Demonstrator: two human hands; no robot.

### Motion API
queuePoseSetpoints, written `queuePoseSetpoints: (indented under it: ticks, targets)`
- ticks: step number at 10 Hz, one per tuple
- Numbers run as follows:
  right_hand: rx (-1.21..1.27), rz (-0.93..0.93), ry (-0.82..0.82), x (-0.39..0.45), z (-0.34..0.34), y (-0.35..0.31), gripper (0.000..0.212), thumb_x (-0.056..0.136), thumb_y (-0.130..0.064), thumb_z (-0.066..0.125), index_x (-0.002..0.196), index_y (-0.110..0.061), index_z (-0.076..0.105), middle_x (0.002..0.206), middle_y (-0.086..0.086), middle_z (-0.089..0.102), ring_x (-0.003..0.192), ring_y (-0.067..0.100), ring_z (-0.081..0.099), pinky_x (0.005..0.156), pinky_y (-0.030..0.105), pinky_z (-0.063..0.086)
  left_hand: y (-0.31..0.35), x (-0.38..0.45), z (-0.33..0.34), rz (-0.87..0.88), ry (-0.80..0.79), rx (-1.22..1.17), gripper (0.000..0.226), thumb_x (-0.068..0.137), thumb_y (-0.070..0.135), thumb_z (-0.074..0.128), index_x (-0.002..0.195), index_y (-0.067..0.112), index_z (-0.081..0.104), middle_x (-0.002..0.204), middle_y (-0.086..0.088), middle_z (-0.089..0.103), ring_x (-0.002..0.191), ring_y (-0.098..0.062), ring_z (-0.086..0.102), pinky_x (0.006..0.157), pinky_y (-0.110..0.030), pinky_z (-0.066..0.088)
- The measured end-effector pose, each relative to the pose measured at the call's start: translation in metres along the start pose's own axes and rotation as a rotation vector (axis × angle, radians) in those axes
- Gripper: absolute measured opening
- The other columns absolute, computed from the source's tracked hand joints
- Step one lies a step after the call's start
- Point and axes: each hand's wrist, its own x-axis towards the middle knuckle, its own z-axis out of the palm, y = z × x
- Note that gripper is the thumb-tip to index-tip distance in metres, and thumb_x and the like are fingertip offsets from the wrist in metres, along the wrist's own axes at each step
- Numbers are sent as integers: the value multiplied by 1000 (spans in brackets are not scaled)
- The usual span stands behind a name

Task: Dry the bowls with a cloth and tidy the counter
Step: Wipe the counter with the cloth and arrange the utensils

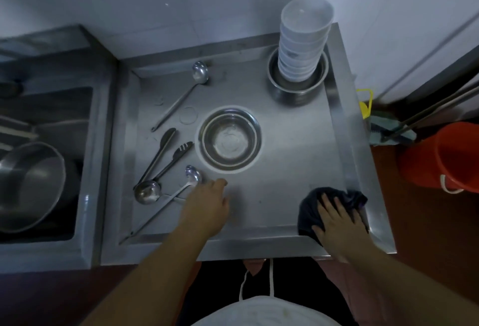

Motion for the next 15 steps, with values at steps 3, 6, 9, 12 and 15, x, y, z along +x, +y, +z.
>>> queuePoseSetpoints:
  ticks: [3, 6, 9, 12, 15]
  targets:
    - [58, -20, 249, -10, -72, -96, 34, 96, -35, 64, 116, -8, 61, 112, 15, 63, 106, 38, 61, 85, 45, 53, -82, -37, -1, -119, 6, -43, 41, 103, 31, 53, 143, 22, 55, 137, -7, 62, 122, -30, 60, 98, -44, 52]
    - [568, -62, -72, 19, -81, -313, 29, 103, -35, 54, 115, -10, 61, 121, 17, 69, 113, 37, 64, 86, 37, 47, -209, -48, -17, -149, 159, -92, 37, 94, 21, 63, 131, 17, 67, 121, -10, 69, 109, -35, 64, 90, -46, 53]
    - [706, 118, -115, 49, -65, -436, 34, 107, -30, 48, 117, -4, 67, 119, 19, 72, 114, 37, 67, 85, 33, 46, -316, -48, -26, -159, 155, -120, 32, 98, 24, 58, 129, 16, 64, 124, -8, 66, 115, -31, 60, 95, -43, 50]
    - [1130, 491, -73, 75, -51, -479, 14, 100, -32, 59, 97, -18, 63, 102, 14, 70, 92, 30, 68, 84, 37, 57, -343, -45, -21, -80, 127, -120, 29, 98, 28, 56, 125, 20, 62, 119, -2, 65, 109, -24, 59, 92, -41, 52]
    - [1510, 665, -29, 94, -27, -478, 13, 95, -11, 60, 85, -17, 64, 102, 14, 69, 92, 29, 66, 95, 49, 61, -352, -41, -21, -41, 57, -132, 36, 100, 28, 55, 135, 23, 59, 126, 1, 65, 116, -21, 58, 100, -38, 50]
